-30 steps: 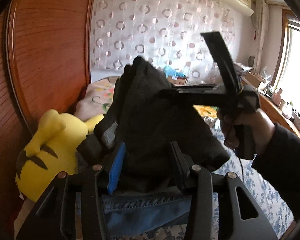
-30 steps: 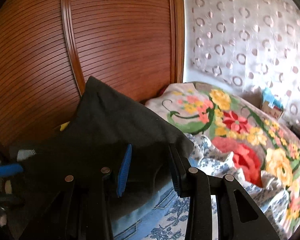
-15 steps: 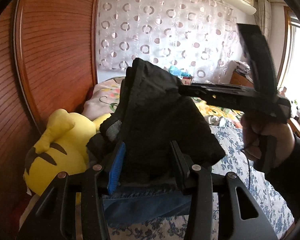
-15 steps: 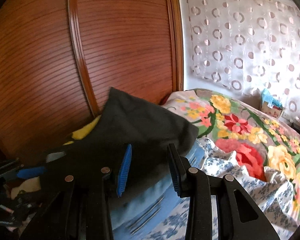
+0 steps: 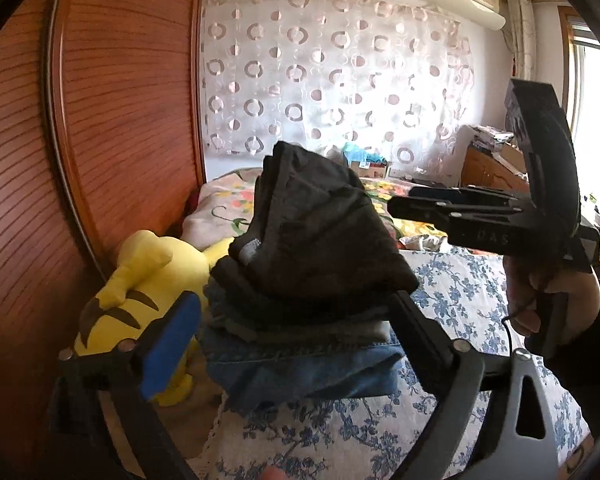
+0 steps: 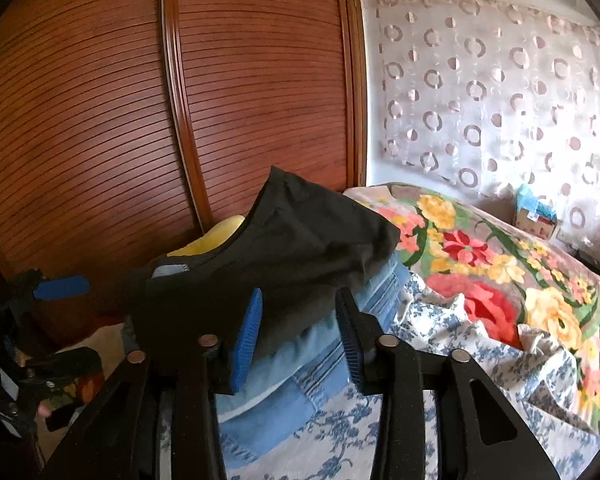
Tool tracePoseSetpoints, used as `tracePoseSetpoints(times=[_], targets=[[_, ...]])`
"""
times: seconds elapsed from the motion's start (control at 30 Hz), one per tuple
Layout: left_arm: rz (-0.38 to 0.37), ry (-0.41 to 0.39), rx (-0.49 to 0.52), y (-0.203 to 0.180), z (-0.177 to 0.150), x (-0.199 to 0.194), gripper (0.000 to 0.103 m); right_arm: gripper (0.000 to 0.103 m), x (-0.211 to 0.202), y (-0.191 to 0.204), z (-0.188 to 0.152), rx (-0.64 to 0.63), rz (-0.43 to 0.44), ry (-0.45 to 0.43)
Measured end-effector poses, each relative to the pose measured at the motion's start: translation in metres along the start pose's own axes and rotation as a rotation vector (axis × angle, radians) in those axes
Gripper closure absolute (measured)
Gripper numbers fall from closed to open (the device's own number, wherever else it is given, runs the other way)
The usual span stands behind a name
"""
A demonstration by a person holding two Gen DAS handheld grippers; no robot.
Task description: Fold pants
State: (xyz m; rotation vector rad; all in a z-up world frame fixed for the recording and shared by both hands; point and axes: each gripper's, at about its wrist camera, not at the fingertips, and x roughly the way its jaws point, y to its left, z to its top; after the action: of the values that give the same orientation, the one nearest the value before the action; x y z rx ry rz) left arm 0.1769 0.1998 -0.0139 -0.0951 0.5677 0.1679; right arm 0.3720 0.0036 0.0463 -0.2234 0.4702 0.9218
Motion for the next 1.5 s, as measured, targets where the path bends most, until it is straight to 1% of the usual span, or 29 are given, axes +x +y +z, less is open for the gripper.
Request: tracePoseSetpoints(times=[0.03,0.1,0.2,0.33,0.43,0.47,0.53,0.6,0.67,0.73,0.97,1.13,1.37,1.5], targets=[[0.01,-0.003,0.008,-0.001,0.0,-0.003,0.001,0.05,-0.005,0.003,-0.001,0.003,0.0,-0.005],[0.028,-0.012,0.031,-0.004,-0.001,-0.01,0.001,0.045,-0.014,0.009,-0.004,0.008,-0.004,-0.009],[0.015,-0.022,0.039,-0.007,-0.003,-0.02,0.001,0.038,-0.028,0.015,-0.009,0.018,-0.009,-0.021],[-0.018,-0.051,0.041,-0.011,-0.004,-0.038,0.001,0.034,-0.051,0.023,-0.018,0.039,-0.029,-0.042],[-0.019,-0.069,0.048,-0.019,-0.006,-0.049,0.001,0.033,-0.071,0.031,-0.026,0.044,-0.056,-0.052],[-0.024,-0.075,0.05,-0.022,-0.007,-0.052,0.001,0.03,-0.078,0.034,-0.029,0.047,-0.063,-0.056],[-0.042,-0.083,0.062,-0.03,-0.008,-0.059,0.001,0.029,-0.096,0.039,-0.036,0.058,-0.079,-0.07],[-0.077,-0.082,0.08,-0.039,-0.01,-0.065,0.001,0.024,-0.114,0.043,-0.044,0.07,-0.104,-0.079],[-0.103,-0.084,0.085,-0.046,-0.012,-0.071,0.001,0.024,-0.128,0.047,-0.05,0.08,-0.121,-0.09],[-0.147,-0.092,0.095,-0.057,-0.015,-0.078,0.001,0.023,-0.147,0.053,-0.059,0.088,-0.162,-0.096],[-0.199,-0.093,0.113,-0.088,-0.021,-0.095,0.001,0.023,-0.197,0.074,-0.088,0.131,-0.253,-0.119],[-0.214,-0.08,0.133,-0.111,-0.03,-0.106,0.001,0.023,-0.228,0.086,-0.108,0.163,-0.315,-0.124],[-0.239,-0.069,0.133,-0.128,-0.039,-0.121,0.001,0.023,-0.254,0.112,-0.122,0.192,-0.38,-0.131],[-0.246,-0.069,0.138,-0.14,-0.046,-0.133,0.001,0.022,-0.273,0.127,-0.132,0.238,-0.411,-0.133]])
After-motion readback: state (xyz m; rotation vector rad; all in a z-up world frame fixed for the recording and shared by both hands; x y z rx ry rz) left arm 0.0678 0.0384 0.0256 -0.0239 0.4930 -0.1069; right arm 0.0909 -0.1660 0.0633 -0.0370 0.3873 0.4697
